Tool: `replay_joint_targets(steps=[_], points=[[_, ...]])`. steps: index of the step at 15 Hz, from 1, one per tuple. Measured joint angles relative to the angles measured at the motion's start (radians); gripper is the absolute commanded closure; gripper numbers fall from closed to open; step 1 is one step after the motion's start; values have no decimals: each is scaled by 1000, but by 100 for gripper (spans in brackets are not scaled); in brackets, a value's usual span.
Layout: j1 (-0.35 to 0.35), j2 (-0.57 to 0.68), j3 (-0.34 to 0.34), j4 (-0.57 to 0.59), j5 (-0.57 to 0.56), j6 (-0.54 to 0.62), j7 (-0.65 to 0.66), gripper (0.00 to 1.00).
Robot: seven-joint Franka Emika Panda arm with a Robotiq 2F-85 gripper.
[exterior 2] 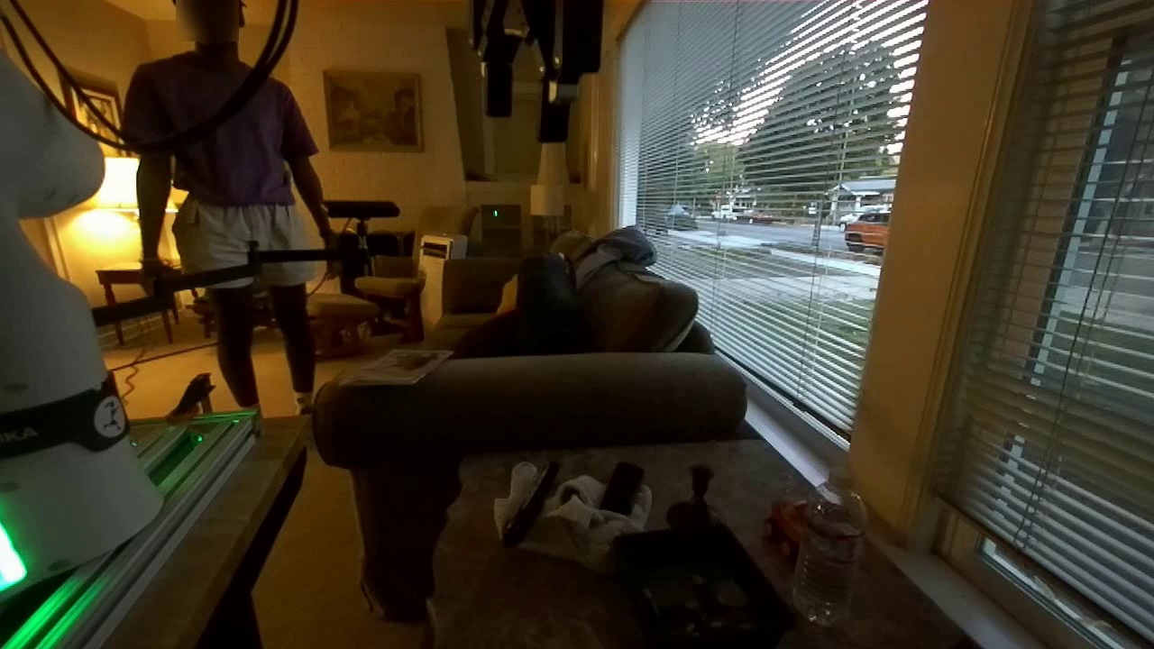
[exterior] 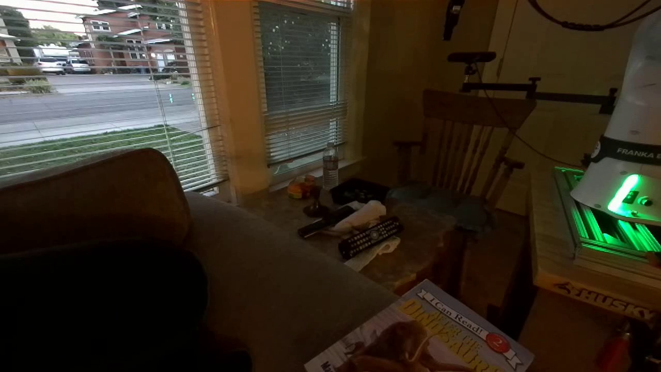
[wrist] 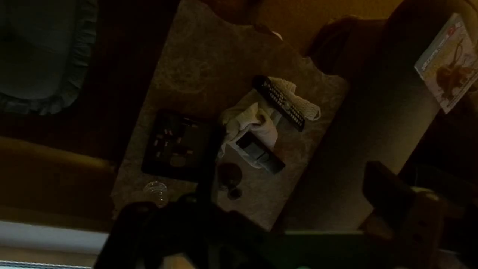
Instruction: Remove the white object from the black box then put it on top of the brown object.
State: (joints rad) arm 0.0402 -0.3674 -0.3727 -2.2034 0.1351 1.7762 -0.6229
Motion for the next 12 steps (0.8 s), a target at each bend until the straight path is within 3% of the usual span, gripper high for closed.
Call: replay_joint_targets(steps=[5,12], points=[[-20,11,17,-2,13,35,25,0],[-72,237,103,-52,34,428,227,0]])
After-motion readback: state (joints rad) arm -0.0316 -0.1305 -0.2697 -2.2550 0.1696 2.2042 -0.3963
